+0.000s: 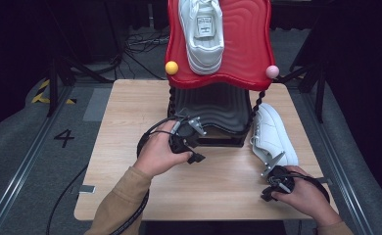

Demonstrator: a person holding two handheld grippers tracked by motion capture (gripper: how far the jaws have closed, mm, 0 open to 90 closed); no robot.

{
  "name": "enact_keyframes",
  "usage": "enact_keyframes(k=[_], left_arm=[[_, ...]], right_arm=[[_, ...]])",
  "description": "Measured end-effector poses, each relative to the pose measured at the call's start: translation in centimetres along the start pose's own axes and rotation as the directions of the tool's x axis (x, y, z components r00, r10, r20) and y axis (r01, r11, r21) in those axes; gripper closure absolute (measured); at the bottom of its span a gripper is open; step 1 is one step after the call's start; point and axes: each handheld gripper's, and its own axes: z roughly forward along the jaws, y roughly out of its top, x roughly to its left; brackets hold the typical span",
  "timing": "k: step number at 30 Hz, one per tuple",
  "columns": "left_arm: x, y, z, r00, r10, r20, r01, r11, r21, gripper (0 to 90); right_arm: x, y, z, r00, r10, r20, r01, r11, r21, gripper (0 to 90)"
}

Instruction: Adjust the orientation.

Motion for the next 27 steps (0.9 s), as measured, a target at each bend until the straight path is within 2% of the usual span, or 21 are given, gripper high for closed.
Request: enact_keyframes(k=[1, 4, 5, 8, 14, 18, 19, 20, 21, 22, 27], left_arm=[[0.3, -1.0, 0.5, 0.9998, -0.021, 0.007, 0.021, 0.9995, -0.025, 48.2], [0.5, -1.8, 0.7, 0.999, -0.042, 0.016, 0.043, 0.9978, -0.05, 48.1], [0.5, -2.0, 0.8, 0.9988, -0.047, 0.013, 0.047, 0.9981, -0.04, 48.2], [0.6, -2.1, 0.6, 0.9989, -0.046, 0.013, 0.047, 0.9976, -0.05, 47.7], [0.6, -2.2, 0.7, 0.9989, -0.047, 0.008, 0.047, 0.9982, -0.037, 47.5], [0.5, -2.5, 0.9, 0.999, -0.044, 0.004, 0.044, 0.9987, -0.024, 47.2], [0.4, -2.6, 0.8, 0.999, -0.044, 0.004, 0.044, 0.9988, -0.021, 46.9], [0.4, -2.6, 0.8, 0.999, -0.044, 0.004, 0.044, 0.9988, -0.021, 46.7], [0.2, -2.7, 0.8, 0.9992, -0.04, 0.006, 0.04, 0.9989, -0.023, 46.7], [0.2, -2.8, 0.8, 0.9993, -0.035, 0.012, 0.036, 0.9992, -0.021, 46.5], [0.3, -3.2, 0.7, 0.9991, -0.04, 0.016, 0.04, 0.9989, -0.024, 46.1]], right_arm=[[0.0, 0.0, 0.0, 0.9997, 0.021, -0.008, -0.021, 1.0, -0.005, 76.3], [-0.2, -0.1, -0.1, 0.9999, 0.013, 0.003, -0.013, 1.0, -0.003, 76.5], [-0.2, -0.1, -0.2, 0.9997, 0.026, -0.004, -0.026, 1.0, -0.012, 76.6], [-0.3, -0.1, -0.6, 0.9997, 0.025, 0.004, -0.025, 0.999, -0.023, 77.3], [-0.4, 0.0, -1.4, 0.9997, 0.022, -0.005, -0.022, 0.998, -0.054, 80.1], [-0.5, 0.2, -3.2, 1.0, 0.006, 0.002, -0.006, 0.997, -0.078, 84.8], [-0.6, 0.4, -4.2, 0.9999, 0.005, 0.013, -0.004, 0.996, -0.09, 86.7], [-0.6, 0.4, -4.2, 0.9999, 0.005, 0.013, -0.004, 0.996, -0.09, 86.7], [-0.7, 0.5, -4.9, 0.9995, 0.006, 0.031, -0.003, 0.995, -0.099, 88.2], [-1.2, 0.5, -6.2, 0.9986, 0.02, 0.05, -0.014, 0.992, -0.123, 88.9], [-3.5, 0.3, -8.2, 0.9909, 0.091, 0.1, -0.077, 0.988, -0.137, 89.3]])
